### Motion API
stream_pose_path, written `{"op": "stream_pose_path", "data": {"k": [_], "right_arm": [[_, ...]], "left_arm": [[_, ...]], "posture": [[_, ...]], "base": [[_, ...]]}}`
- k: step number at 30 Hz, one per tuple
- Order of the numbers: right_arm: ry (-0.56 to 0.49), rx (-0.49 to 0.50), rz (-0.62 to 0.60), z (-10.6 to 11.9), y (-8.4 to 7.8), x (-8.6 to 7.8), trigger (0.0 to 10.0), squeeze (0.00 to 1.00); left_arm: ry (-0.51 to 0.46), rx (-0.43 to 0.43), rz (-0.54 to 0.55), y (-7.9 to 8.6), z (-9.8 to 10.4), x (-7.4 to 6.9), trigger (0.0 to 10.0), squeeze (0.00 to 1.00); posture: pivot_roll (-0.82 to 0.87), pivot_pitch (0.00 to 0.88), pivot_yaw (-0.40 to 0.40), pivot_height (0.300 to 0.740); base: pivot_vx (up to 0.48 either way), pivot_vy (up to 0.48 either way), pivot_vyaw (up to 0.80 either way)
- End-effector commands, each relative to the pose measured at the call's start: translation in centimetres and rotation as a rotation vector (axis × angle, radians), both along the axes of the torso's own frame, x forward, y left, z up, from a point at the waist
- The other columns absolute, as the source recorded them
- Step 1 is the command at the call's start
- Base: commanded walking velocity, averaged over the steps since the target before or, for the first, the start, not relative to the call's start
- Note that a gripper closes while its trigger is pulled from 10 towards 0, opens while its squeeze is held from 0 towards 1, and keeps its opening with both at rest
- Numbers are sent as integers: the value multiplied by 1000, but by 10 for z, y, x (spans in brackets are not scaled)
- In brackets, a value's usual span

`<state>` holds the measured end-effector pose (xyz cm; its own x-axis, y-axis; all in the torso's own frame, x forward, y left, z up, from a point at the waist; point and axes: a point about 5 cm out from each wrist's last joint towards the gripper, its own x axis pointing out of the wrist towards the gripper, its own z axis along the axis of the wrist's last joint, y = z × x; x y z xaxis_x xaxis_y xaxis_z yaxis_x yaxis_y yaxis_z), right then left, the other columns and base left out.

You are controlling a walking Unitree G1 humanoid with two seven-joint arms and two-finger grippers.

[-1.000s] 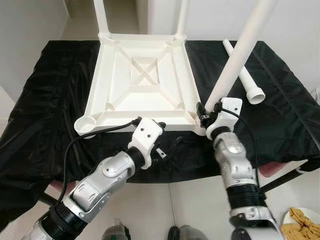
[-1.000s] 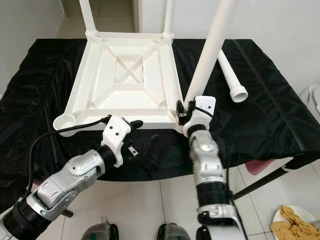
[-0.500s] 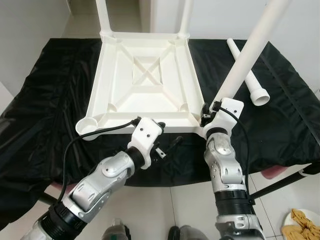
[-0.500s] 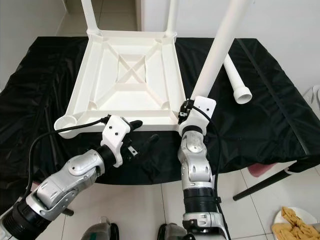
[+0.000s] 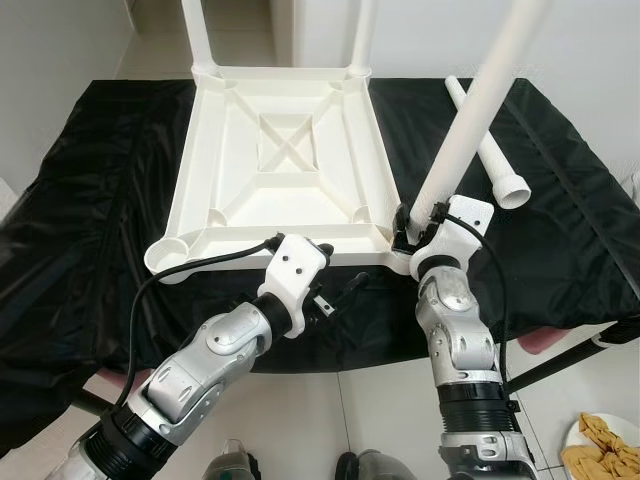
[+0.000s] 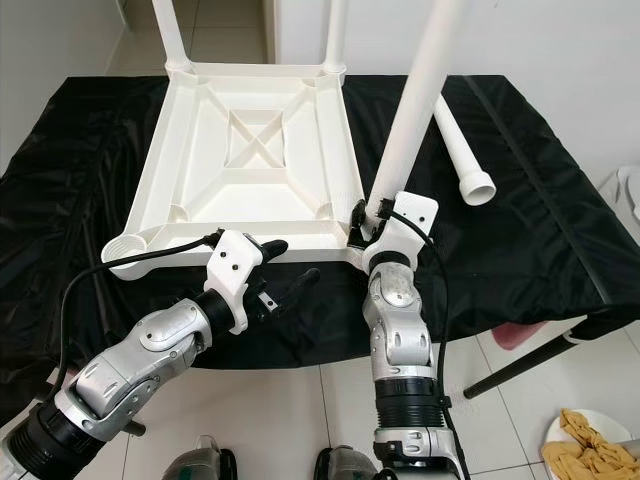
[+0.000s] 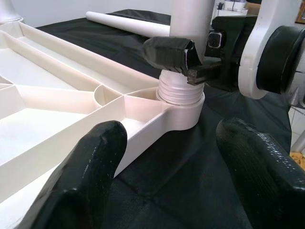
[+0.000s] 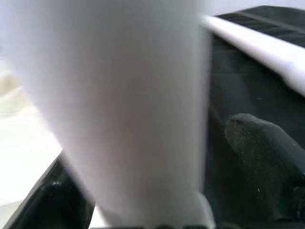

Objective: Building children table

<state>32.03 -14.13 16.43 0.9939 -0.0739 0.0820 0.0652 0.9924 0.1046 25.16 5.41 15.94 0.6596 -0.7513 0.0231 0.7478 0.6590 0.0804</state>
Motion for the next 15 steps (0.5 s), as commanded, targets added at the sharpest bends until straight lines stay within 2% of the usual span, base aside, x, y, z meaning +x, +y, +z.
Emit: {"op": "stream_pose_path", "data": {"k": [1, 5, 8, 9, 11, 12, 14, 15], "right_arm": [[4, 0, 80, -5, -1, -2, 10000, 0], [-3, -29, 153, -8, -3, -2, 10000, 0], [-7, -51, 286, -13, -9, -1, 10000, 0], [-7, -51, 286, -13, -9, -1, 10000, 0], [-21, -82, 362, -14, -19, 0, 10000, 0], [-21, -82, 362, -14, -19, 0, 10000, 0], [-23, -97, 449, -15, -32, 0, 10000, 0], [-23, -97, 449, -15, -32, 0, 10000, 0]], "left_arm": [[6, 17, -247, -8, -1, -9, 10000, 0], [5, 15, -247, -9, -1, -9, 10000, 0], [4, 14, -250, -9, -1, -9, 10000, 0], [4, 14, -250, -9, -1, -9, 10000, 0], [4, 15, -251, -10, -1, -9, 10000, 0], [4, 15, -251, -10, -1, -9, 10000, 0], [3, 15, -252, -10, 0, -9, 10000, 0], [3, 15, -252, -10, 0, -9, 10000, 0]], "posture": [[26, 57, -27, 740], [24, 55, -28, 740], [22, 52, -28, 740], [22, 52, -28, 740], [24, 47, -28, 740], [24, 47, -28, 740], [24, 45, -27, 740], [24, 45, -27, 740]], "base": [[0, 0, 0], [0, 0, 0], [0, 0, 0], [0, 0, 0], [0, 0, 0], [0, 0, 0], [0, 0, 0], [0, 0, 0]]}}
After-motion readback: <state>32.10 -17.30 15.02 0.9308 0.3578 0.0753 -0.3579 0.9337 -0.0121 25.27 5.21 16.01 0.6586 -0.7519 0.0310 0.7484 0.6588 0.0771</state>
